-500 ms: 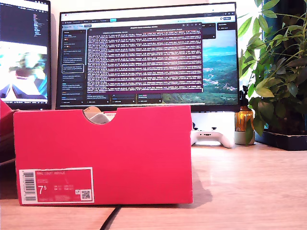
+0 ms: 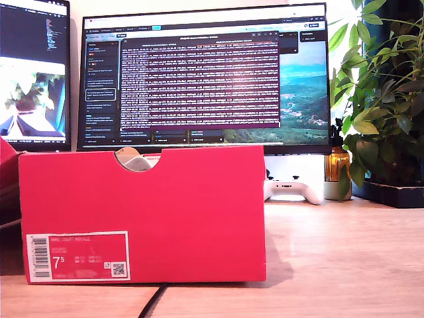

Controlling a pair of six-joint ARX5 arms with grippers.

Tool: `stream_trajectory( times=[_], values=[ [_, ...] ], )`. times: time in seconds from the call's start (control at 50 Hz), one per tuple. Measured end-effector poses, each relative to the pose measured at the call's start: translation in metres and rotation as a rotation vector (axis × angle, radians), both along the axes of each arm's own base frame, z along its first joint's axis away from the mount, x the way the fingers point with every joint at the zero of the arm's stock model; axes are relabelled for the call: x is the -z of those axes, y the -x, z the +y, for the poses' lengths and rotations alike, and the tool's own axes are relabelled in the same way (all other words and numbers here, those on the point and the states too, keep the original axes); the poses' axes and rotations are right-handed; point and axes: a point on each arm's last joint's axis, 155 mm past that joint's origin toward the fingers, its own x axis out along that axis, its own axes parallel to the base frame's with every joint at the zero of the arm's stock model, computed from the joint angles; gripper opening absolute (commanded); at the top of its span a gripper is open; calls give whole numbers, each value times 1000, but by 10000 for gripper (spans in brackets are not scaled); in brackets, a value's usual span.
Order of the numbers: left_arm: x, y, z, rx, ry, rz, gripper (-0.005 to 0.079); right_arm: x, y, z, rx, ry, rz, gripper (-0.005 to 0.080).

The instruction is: Pack the blue shoes by picking the first shoe and placing it inside the red shoebox, left side, then picking and rotating the second shoe and placing it in the shoebox

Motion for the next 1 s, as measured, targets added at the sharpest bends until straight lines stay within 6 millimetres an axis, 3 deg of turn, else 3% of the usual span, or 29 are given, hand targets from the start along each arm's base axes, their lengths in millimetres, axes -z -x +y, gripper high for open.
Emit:
stream_trajectory(
  times=[0.14, 0.42, 0.62, 1.0],
  values=[
    [0, 0, 0, 0, 0, 0, -19, 7, 2, 7, -37, -15, -17, -8],
    [0, 0, 0, 0, 0, 0, -19, 44, 6, 25, -134, -34, 12, -8],
    [0, 0, 0, 0, 0, 0, -19, 46, 10, 38, -211, -25, -4, -8],
    [0, 0, 0, 0, 0, 0, -19, 43, 9, 27, -161, -54, -21, -7]
  ],
)
